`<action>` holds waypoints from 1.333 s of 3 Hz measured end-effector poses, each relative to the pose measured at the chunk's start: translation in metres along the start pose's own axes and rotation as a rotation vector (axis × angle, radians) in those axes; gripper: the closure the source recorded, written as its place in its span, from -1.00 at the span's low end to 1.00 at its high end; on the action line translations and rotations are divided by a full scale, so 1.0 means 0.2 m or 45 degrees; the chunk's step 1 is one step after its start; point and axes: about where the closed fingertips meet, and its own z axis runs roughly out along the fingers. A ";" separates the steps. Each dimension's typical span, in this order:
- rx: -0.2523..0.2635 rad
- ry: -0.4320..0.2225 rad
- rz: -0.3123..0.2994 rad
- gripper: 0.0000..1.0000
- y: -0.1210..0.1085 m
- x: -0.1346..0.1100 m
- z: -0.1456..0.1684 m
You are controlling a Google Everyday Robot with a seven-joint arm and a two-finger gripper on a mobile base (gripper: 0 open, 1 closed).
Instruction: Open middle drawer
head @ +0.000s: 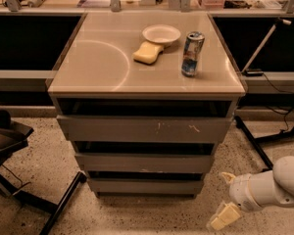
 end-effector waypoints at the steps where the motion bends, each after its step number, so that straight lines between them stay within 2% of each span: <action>1: 0.085 -0.012 -0.029 -1.00 -0.08 -0.05 0.06; 2: 0.215 -0.027 -0.180 -1.00 -0.15 -0.29 0.17; 3: 0.314 -0.055 -0.183 -1.00 -0.25 -0.32 0.16; 4: 0.314 -0.055 -0.183 -1.00 -0.25 -0.32 0.16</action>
Offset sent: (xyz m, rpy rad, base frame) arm 0.1755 0.0708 0.0432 -0.2197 -0.6352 -0.1233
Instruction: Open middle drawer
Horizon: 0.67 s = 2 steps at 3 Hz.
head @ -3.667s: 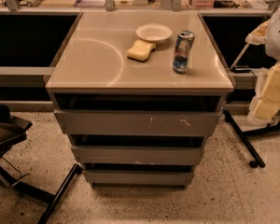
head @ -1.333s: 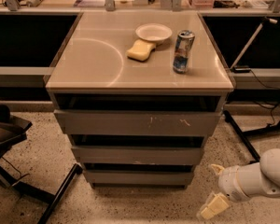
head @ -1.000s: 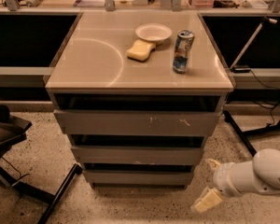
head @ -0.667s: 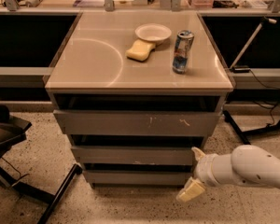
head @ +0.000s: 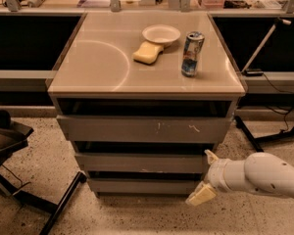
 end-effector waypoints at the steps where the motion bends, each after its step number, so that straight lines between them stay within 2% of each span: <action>1: 0.010 0.034 -0.030 -1.00 0.01 0.07 0.15; 2: 0.014 0.101 -0.033 -1.00 0.07 0.15 0.43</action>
Offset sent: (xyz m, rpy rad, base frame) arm 0.0778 0.0917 -0.1412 -0.1460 -0.0905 -0.0214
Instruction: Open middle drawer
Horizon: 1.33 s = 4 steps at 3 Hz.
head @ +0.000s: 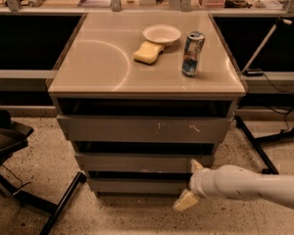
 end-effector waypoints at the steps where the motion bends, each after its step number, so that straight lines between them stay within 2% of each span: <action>1: 0.097 -0.053 -0.006 -1.00 -0.10 -0.18 0.16; 2: 0.126 -0.071 -0.019 -1.00 -0.13 -0.22 0.17; 3: 0.092 -0.058 -0.006 -1.00 -0.19 -0.17 0.27; 4: 0.115 -0.114 0.034 -1.00 -0.39 -0.23 0.52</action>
Offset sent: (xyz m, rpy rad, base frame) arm 0.0337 0.0260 -0.0032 0.0073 -0.0651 -0.0266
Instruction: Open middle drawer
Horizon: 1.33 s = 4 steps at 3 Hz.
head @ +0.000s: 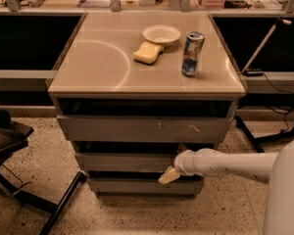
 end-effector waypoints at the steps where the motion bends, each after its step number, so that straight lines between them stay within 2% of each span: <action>1: -0.017 0.036 -0.007 -1.00 0.01 0.04 0.07; 2: -0.018 0.038 -0.010 -1.00 0.01 0.04 0.07; 3: -0.018 0.038 -0.010 -0.65 0.01 0.04 0.07; 4: -0.018 0.038 -0.010 -0.19 0.01 0.04 0.07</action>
Offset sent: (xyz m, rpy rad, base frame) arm 0.0092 0.0009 -0.0362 -0.0587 0.0537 0.0090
